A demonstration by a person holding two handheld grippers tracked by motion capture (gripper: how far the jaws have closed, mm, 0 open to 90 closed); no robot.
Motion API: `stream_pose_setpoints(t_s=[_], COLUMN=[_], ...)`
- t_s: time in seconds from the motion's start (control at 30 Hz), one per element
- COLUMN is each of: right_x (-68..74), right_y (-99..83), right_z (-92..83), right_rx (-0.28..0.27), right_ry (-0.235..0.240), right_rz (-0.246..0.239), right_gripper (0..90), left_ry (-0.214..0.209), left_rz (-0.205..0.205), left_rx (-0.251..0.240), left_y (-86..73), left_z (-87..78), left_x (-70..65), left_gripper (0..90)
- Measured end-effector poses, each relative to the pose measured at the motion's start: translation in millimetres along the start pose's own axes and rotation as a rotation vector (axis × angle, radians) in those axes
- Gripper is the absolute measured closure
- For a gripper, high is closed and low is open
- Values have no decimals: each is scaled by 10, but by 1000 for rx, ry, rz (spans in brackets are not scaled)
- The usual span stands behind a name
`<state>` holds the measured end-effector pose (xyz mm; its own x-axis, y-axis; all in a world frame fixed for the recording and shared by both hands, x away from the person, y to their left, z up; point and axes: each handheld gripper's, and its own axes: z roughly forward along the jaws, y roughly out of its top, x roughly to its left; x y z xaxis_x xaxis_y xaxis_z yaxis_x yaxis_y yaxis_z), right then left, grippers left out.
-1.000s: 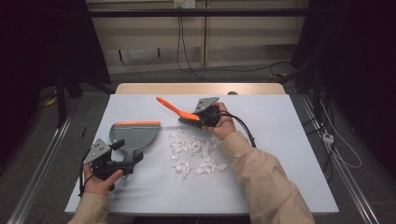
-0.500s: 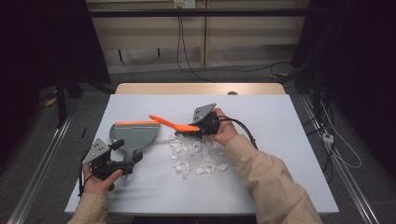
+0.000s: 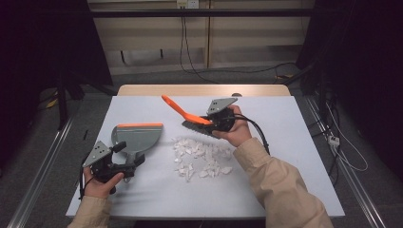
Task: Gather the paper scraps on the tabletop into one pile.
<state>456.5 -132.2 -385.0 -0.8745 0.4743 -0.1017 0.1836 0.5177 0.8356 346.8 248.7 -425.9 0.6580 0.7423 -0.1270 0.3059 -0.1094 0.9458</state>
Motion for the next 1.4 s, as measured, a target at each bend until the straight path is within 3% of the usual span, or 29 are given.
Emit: stream_pose_setpoints(t_s=[0.17, 0.27, 0.4, 0.57, 0.7, 1.07, 1.4], right_x=[74, 140, 220, 332, 433, 620, 863], right_y=[29, 33, 16, 16, 30, 52, 102], right_z=[-74, -79, -80, -51, -3, 123, 380], right_rx=[-43, -29, -73, -91, -80, -127, -102], right_ry=[-8, -22, -10, -1, 2, -13, -32], right_rz=[147, 196, 293, 361, 355, 528, 602], right_gripper=[717, 717, 717, 716, 717, 717, 717], left_ry=[-10, -15, -19, -17, -17, -16, -14], left_rz=[-2, 1, 3, 2, 3, 4, 5], left_rx=[-5, -6, -5, -6, -7, -6, -8], left_y=[1, 4, 6, 5, 7, 8, 13], left_z=[1, -3, -9, -9, -12, -9, -16], left_x=[-5, -11, -22, -22, -27, -26, -21], left_gripper=[59, 59, 59, 59, 59, 59, 59])
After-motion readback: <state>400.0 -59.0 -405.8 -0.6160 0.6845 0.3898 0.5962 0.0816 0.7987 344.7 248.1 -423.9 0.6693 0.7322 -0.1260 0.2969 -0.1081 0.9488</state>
